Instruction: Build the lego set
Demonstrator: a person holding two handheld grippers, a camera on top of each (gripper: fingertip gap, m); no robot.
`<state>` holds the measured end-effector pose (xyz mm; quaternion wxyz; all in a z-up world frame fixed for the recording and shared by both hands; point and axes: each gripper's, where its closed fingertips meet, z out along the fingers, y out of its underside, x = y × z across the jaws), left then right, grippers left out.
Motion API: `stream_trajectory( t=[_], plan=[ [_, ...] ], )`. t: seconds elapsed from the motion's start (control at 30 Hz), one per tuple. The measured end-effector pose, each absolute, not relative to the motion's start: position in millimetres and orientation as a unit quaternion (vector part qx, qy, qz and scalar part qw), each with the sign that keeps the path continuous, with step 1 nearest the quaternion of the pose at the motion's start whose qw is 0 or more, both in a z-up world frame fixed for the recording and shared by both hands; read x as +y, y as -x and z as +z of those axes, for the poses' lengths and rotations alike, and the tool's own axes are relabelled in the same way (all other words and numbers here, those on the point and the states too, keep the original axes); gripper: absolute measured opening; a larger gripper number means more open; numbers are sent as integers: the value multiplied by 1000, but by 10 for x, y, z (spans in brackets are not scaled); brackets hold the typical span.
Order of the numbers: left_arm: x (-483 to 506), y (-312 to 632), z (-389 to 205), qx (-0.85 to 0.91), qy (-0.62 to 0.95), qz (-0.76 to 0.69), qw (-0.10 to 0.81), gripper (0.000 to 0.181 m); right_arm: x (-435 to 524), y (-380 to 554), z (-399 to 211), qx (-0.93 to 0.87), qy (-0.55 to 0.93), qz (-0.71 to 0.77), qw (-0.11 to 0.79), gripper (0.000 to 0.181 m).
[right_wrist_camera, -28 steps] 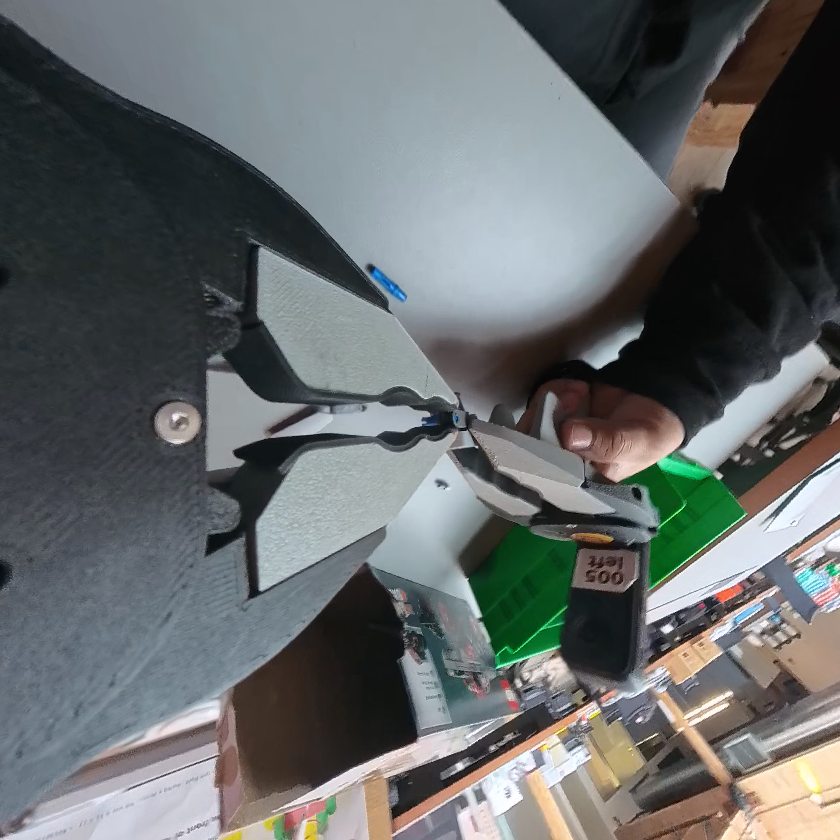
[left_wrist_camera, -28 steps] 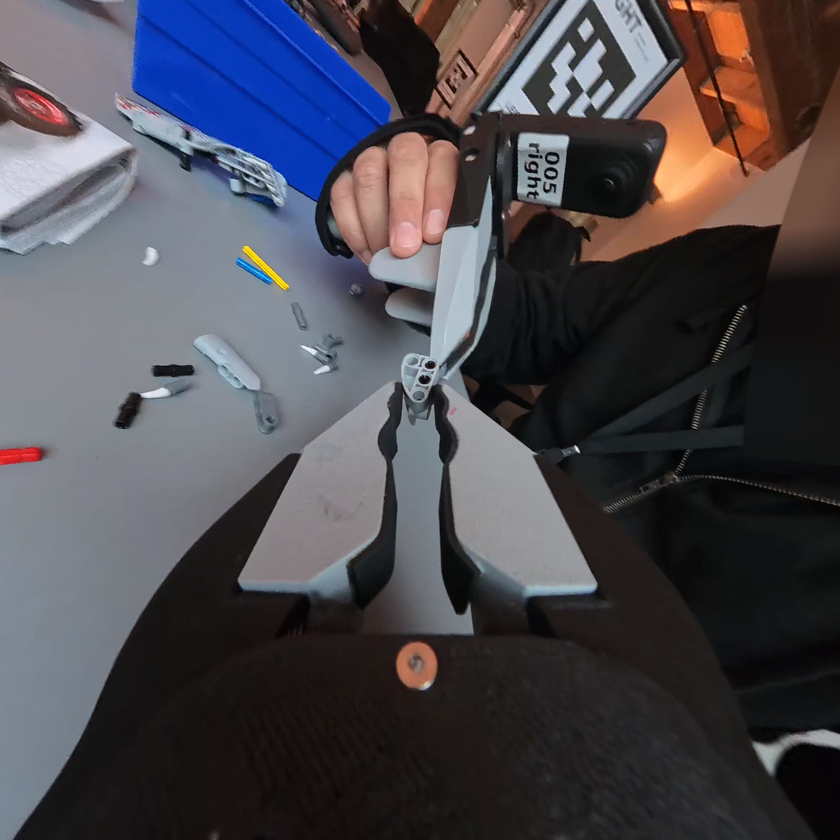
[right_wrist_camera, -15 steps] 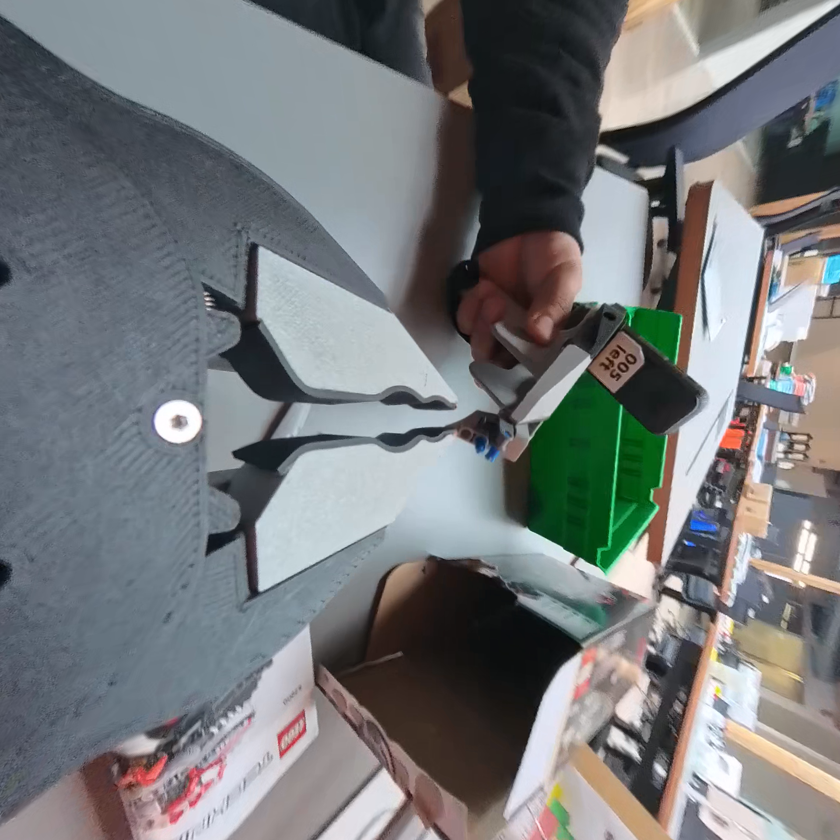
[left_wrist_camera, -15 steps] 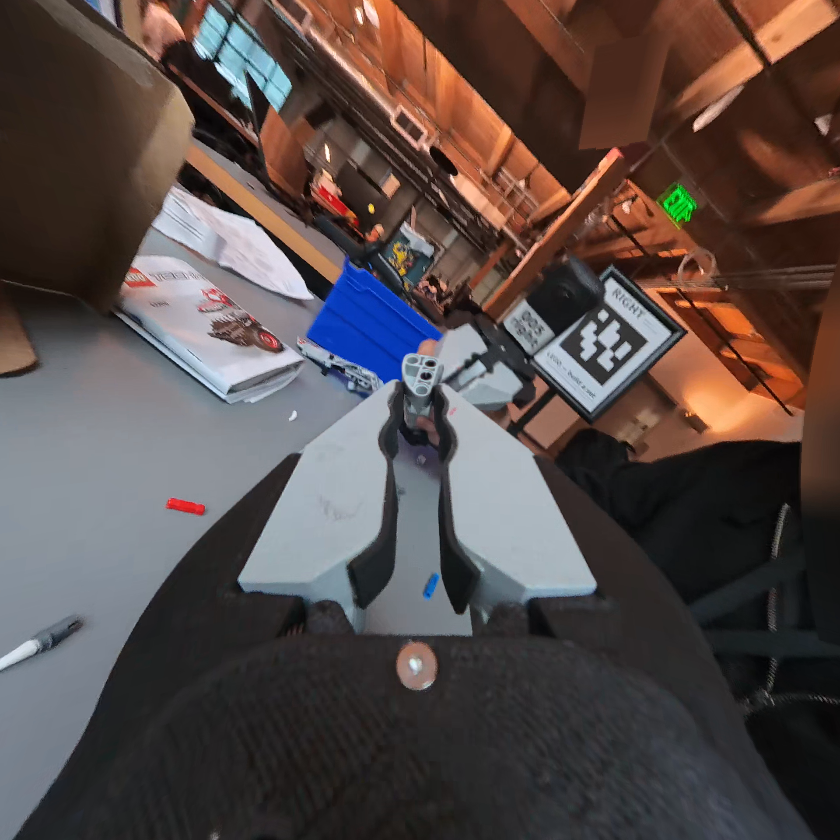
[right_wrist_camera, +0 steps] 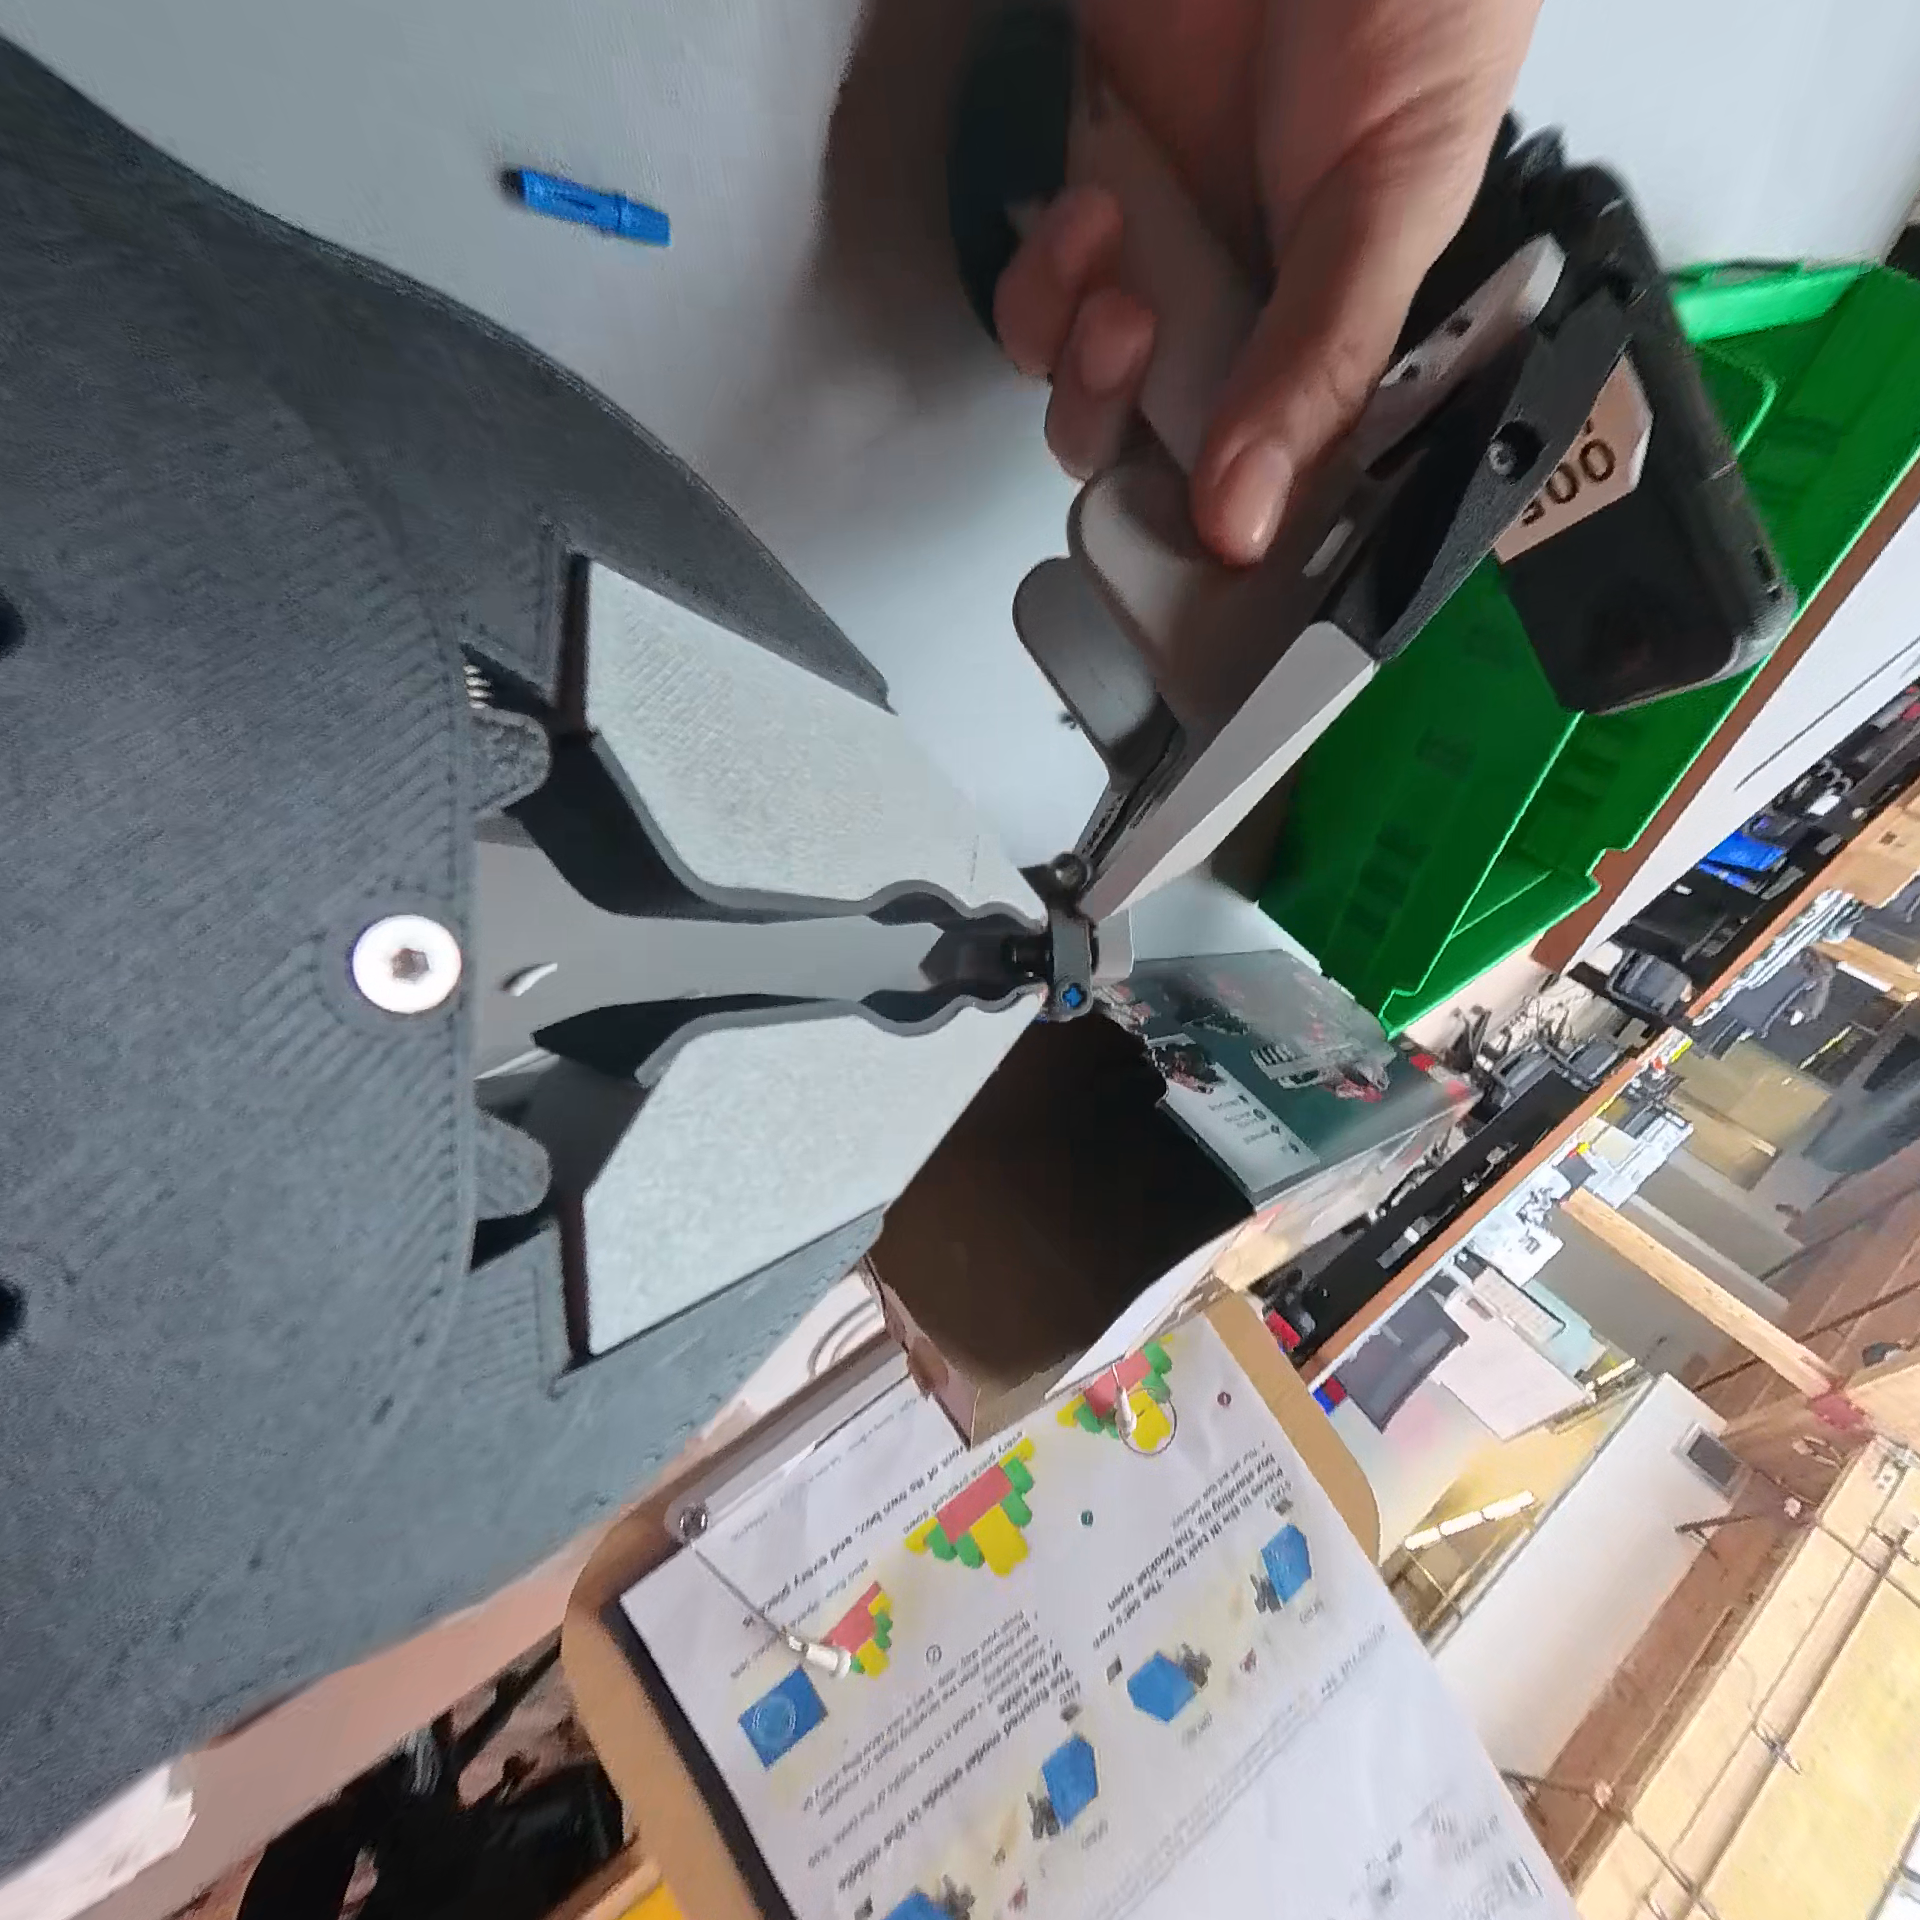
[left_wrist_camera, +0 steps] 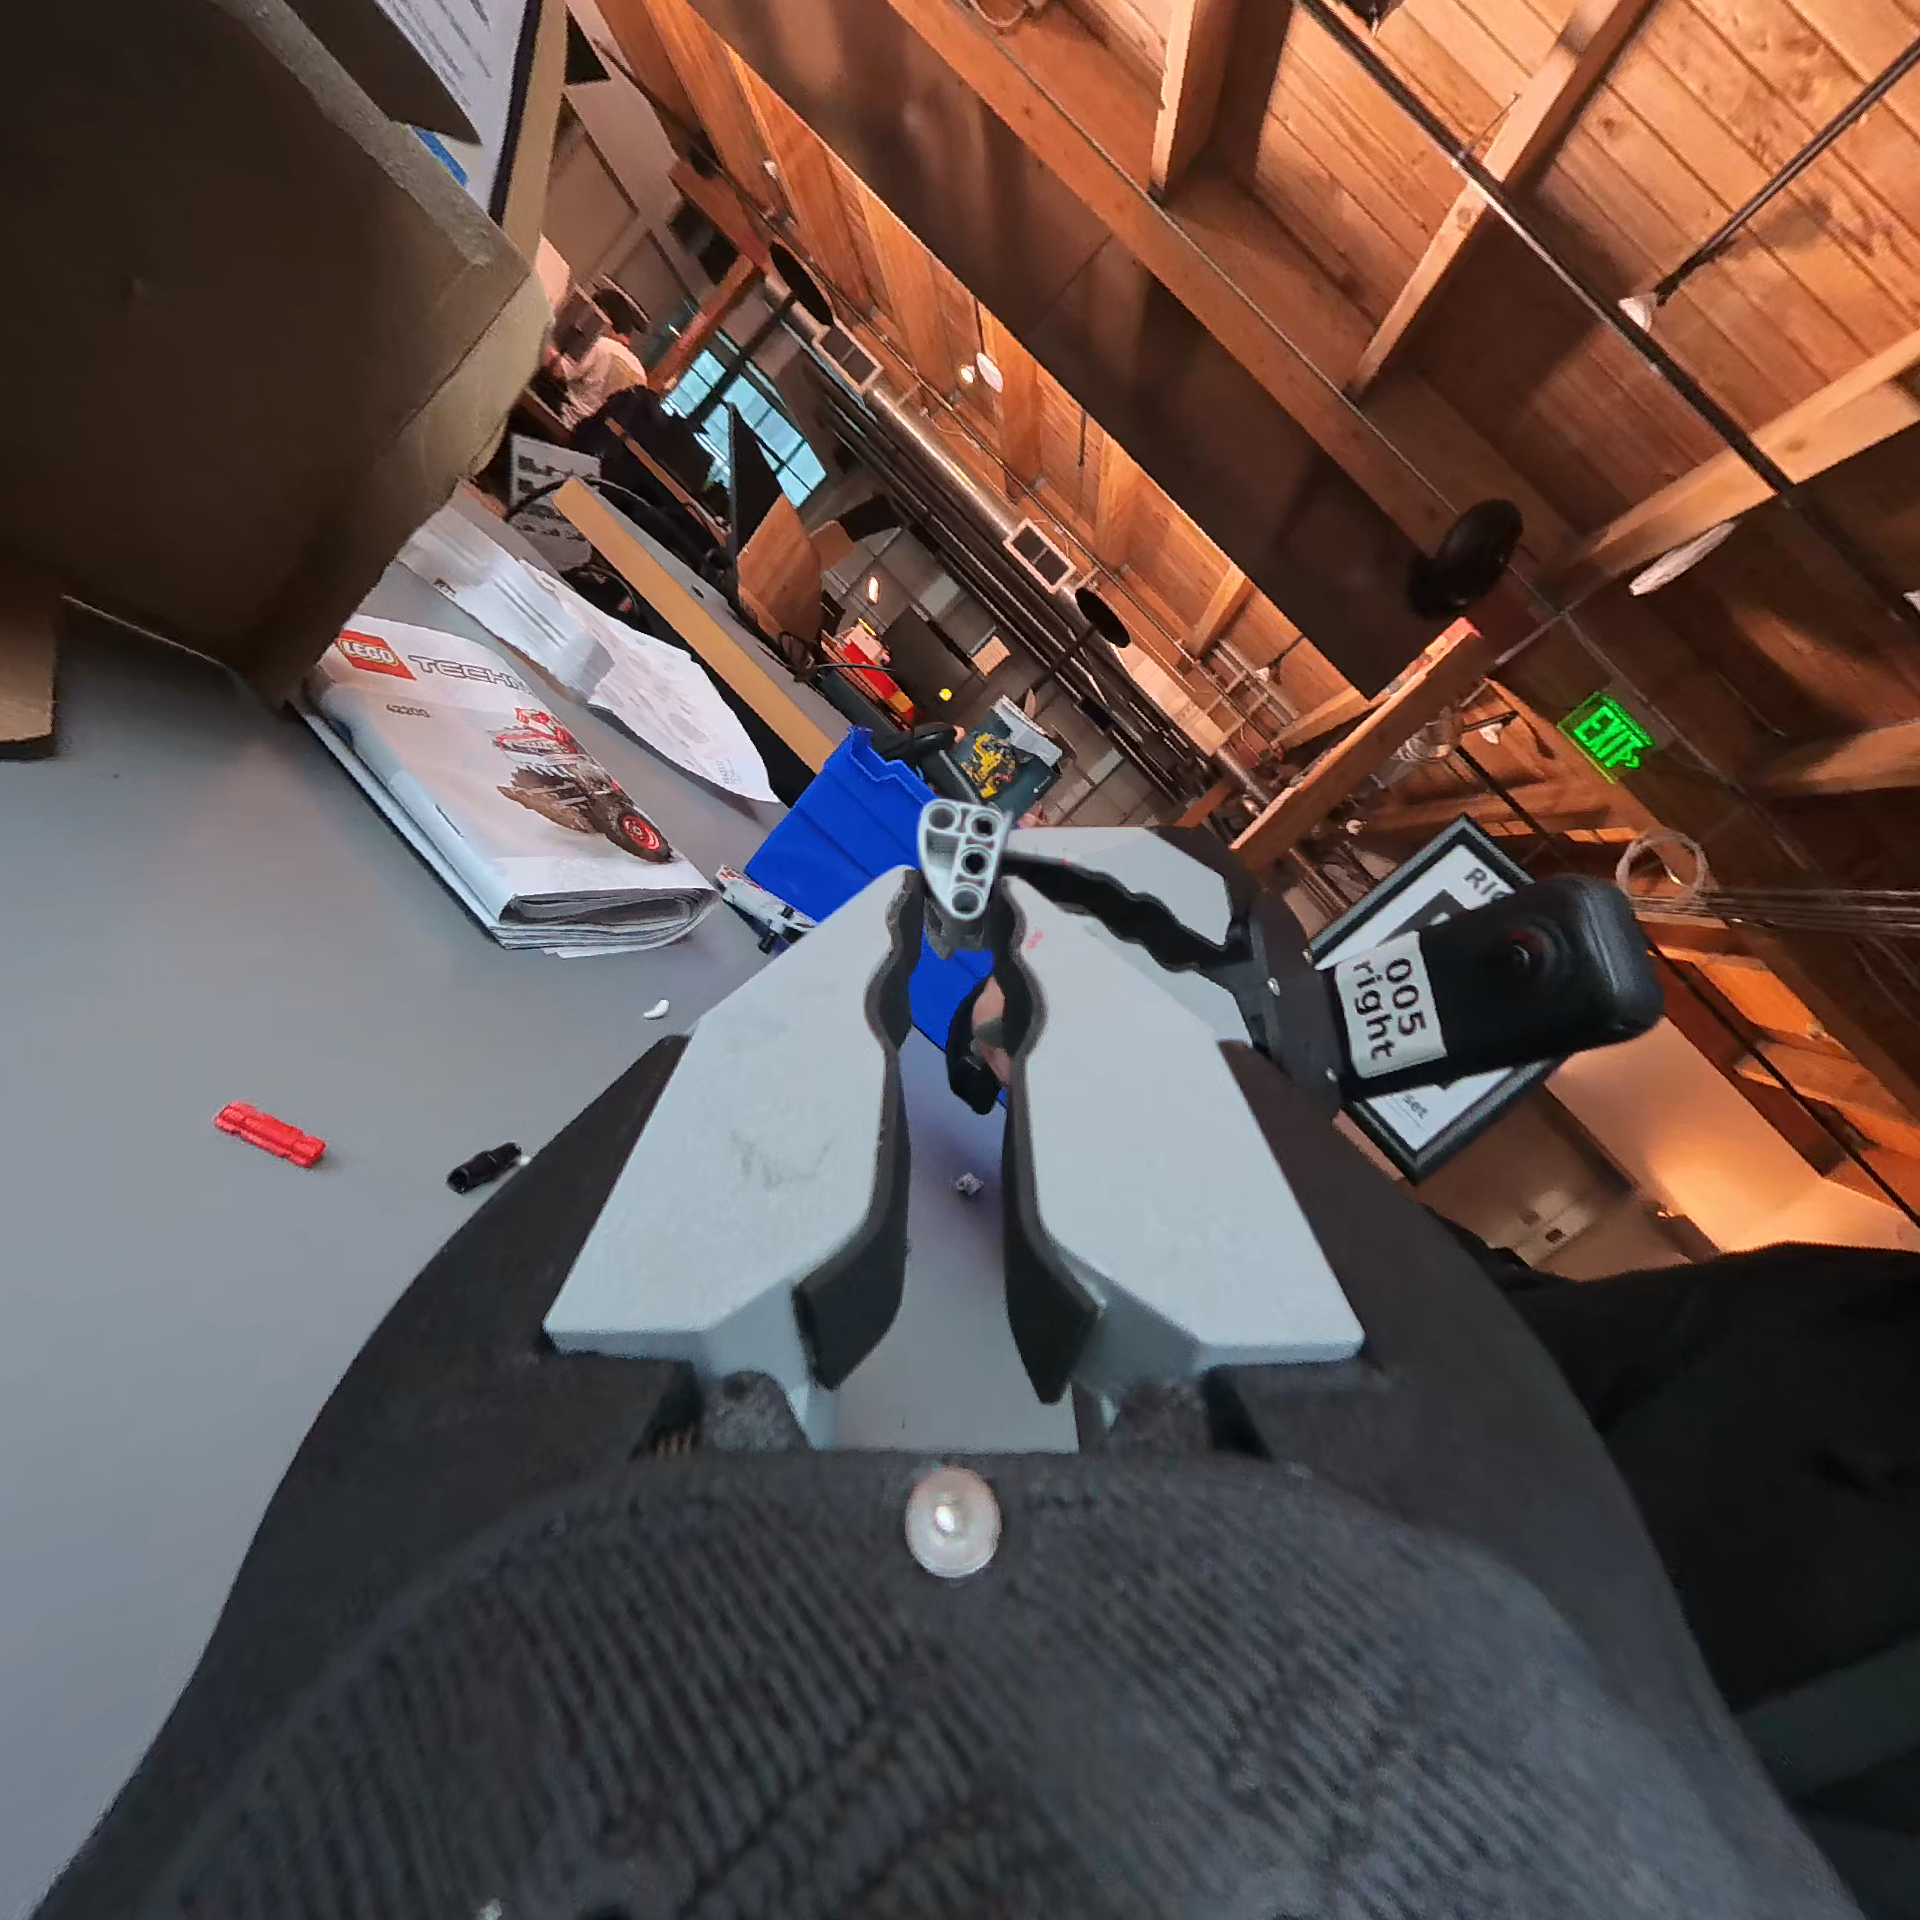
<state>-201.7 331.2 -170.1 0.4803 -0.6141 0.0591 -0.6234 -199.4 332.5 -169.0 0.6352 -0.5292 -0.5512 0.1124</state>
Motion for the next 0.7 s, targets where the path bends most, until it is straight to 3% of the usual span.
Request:
stream_trajectory(
  t=[0.03, 0.33, 0.7],
  plan=[
    [3305, 2011, -1694, 56, 613, -619, 487, 11, 3321, 1991, -1679, -553, 524, 104, 639, 4],
    [3230, 2003, -1561, 66, 570, -695, 434, 14, 3261, 1942, -1608, -573, 491, 87, 650, 3],
    [3220, 1952, -1622, 137, 624, -621, 455, 18, 3199, 1964, -1665, -595, 483, 101, 635, 3]
  ],
)
